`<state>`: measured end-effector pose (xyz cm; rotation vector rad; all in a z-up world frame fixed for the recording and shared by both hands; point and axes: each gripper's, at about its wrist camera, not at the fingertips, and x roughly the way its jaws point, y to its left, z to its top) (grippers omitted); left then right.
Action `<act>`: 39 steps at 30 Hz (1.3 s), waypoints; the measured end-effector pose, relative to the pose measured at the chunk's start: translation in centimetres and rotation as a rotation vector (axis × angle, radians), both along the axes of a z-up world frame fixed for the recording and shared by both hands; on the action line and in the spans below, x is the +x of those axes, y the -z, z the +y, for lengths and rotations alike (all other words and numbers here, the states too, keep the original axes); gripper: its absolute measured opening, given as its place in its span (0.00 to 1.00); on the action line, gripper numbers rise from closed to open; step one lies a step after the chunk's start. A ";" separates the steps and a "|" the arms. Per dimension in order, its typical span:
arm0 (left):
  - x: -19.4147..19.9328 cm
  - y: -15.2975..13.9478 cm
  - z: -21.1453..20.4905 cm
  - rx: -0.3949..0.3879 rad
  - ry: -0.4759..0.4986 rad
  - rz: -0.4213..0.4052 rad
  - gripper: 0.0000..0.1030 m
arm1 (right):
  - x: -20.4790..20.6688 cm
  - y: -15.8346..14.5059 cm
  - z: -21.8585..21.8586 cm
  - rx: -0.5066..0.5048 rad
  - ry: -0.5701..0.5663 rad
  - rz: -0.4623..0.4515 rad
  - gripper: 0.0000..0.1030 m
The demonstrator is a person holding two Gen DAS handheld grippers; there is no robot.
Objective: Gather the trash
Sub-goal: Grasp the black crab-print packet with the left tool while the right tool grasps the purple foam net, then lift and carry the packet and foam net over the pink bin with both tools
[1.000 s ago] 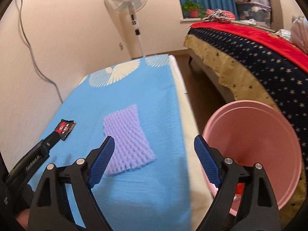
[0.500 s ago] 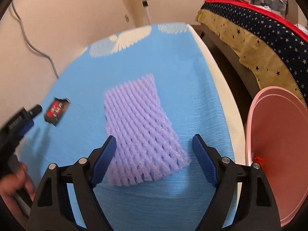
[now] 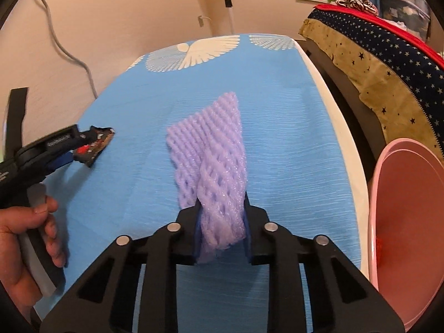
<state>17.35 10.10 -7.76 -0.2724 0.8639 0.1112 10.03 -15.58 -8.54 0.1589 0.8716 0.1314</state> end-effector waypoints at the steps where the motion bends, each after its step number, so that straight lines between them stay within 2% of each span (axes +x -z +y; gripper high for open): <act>1: 0.1 0.0 -0.2 0.007 0.012 0.004 0.77 | 0.0 0.0 0.0 0.004 -0.001 -0.001 0.22; 4: 0.4 0.3 -0.5 0.031 0.030 0.021 0.81 | -0.3 0.0 -0.2 0.019 0.000 -0.001 0.21; 10: 1.0 0.6 -1.5 0.086 0.065 0.055 0.83 | -0.5 -0.1 -0.7 0.045 0.016 0.001 0.21; 13: 1.3 0.8 -2.4 0.151 0.082 0.089 0.83 | -0.5 -0.1 -0.8 0.049 0.013 0.001 0.21; 15: 1.2 0.8 -2.5 0.156 0.083 0.091 0.83 | -0.5 -0.2 -0.8 0.053 0.010 -0.001 0.21; 18: 1.0 0.7 -2.7 0.167 0.094 0.092 0.76 | -0.7 -0.5 -1.0 0.071 0.011 -0.004 0.21; 24: -0.2 0.3 -2.4 0.133 0.083 0.070 0.66 | -1.4 -1.7 -1.7 0.098 0.023 -0.022 0.20; 26: -0.9 0.0 -2.2 0.099 0.069 0.056 0.58 | -1.7 -2.1 -2.1 0.102 0.028 -0.031 0.20; 27: -1.3 -0.2 -2.2 0.088 0.064 0.050 0.56 | -1.9 -2.4 -2.2 0.105 0.032 -0.035 0.20; 31: -2.7 -0.7 -2.9 0.085 0.076 0.039 0.55 | -3.0 -3.4 -2.9 0.110 0.040 -0.052 0.20; 39: -6.0 -3.6 -5.1 0.092 0.137 -0.015 0.54 | -5.8 -5.5 -4.2 0.112 0.065 -0.090 0.20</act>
